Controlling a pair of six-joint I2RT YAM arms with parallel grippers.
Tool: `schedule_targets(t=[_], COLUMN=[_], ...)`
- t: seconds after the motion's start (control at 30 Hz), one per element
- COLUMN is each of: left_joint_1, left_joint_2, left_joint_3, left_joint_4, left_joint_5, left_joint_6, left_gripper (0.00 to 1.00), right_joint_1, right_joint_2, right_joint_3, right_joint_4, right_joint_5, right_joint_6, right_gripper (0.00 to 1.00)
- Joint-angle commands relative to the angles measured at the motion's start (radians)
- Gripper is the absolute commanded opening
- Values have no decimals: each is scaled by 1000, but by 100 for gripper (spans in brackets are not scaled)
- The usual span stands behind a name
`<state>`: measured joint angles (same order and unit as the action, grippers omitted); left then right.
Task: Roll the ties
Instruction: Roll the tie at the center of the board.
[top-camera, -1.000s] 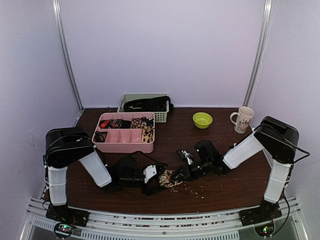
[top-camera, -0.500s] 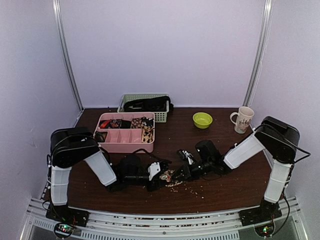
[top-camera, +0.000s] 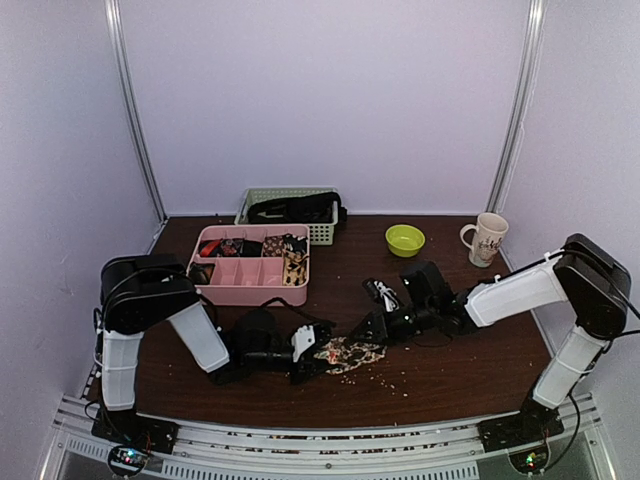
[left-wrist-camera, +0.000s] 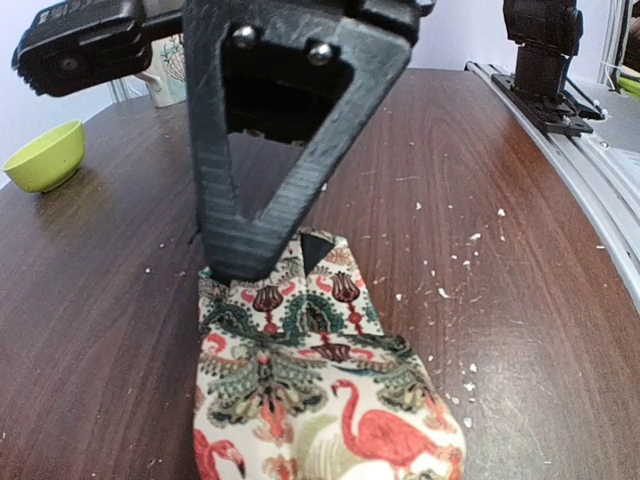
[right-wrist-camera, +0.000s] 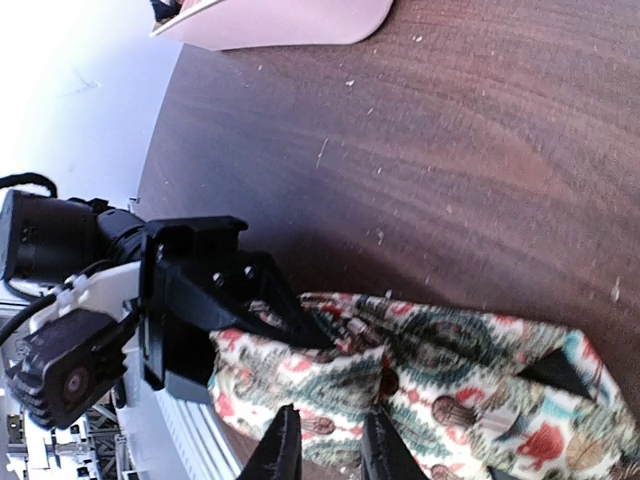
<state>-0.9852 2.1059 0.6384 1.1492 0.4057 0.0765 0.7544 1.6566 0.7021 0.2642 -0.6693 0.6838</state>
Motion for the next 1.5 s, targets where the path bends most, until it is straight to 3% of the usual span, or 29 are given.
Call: schedule_targets(t=[0.0,0.27,0.4,0.57,0.73,0.9,1.1,1.33,1.47], left_joint_1=[17,29,29,29,29,29,30,29,29], left_joint_2=[23,-91,-224,-288,-251,-183,-149,-149,-149], left_joint_3=[-30,-45,-34,43,94,162,182,174,169], left_joint_4=[-63,-104,-315,-736,-892,-966,-1010,-1002,-977], left_joint_5=[13,1,-19,-60,-81,-64,-57,-50,-44], left_joint_6=[-24,-84,-47,44,75,79,84,85,84], left_gripper=[20,25,27,30,31,32,33,35,37], right_joint_1=[-6,-6,-7,-9,-10,-7,13,57,71], right_joint_2=[86,152,143,148,154,97,-2,59,112], right_joint_3=[61,20,-9,-24,-29,-37,-17,68,100], right_joint_4=[-140,-197,-222,-214,-186,-115,-32,27,59], right_joint_5=[60,119,138,147,134,73,19,-25,-28], right_joint_6=[-49,-83,-94,-91,-78,-46,31,112,133], right_gripper=[20,16,16,17,17,24,40,51,52])
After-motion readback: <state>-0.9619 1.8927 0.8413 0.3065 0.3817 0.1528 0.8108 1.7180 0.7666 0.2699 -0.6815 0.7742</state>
